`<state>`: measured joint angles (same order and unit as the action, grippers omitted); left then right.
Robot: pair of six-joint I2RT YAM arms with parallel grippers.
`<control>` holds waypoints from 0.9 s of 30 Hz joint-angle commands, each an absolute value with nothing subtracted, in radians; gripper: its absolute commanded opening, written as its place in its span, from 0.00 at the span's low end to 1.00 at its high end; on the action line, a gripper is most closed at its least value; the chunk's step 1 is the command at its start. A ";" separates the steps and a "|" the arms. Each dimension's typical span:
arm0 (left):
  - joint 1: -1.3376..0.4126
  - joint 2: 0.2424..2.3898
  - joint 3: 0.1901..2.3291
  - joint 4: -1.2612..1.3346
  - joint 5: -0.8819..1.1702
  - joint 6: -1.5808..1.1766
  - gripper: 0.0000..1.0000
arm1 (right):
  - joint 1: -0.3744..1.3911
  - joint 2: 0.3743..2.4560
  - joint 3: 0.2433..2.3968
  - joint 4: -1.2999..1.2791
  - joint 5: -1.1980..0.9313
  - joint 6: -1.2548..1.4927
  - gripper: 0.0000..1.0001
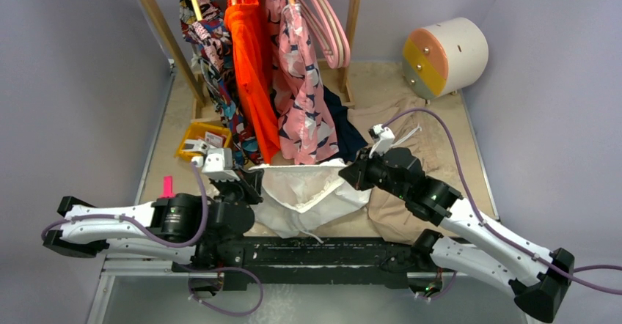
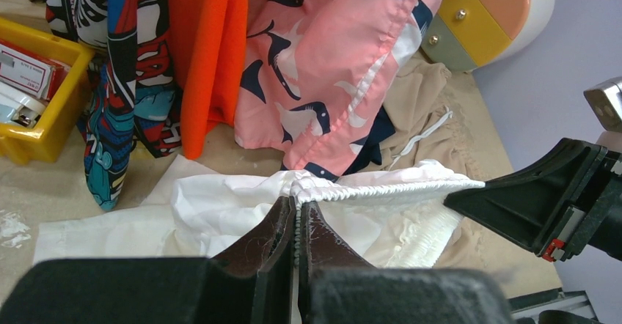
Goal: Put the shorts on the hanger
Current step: Adjust the shorts at the center of the board.
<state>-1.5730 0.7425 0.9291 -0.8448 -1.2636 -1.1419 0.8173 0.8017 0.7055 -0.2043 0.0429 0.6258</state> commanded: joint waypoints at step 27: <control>-1.420 0.977 0.864 -0.882 -1.199 -1.373 0.00 | 0.811 0.891 0.503 0.093 0.030 0.627 0.38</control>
<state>-1.4349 1.0058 0.8700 -0.8478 -1.1755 -1.3247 0.8169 0.8951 0.5022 0.0147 0.0345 0.6628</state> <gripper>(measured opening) 0.014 0.341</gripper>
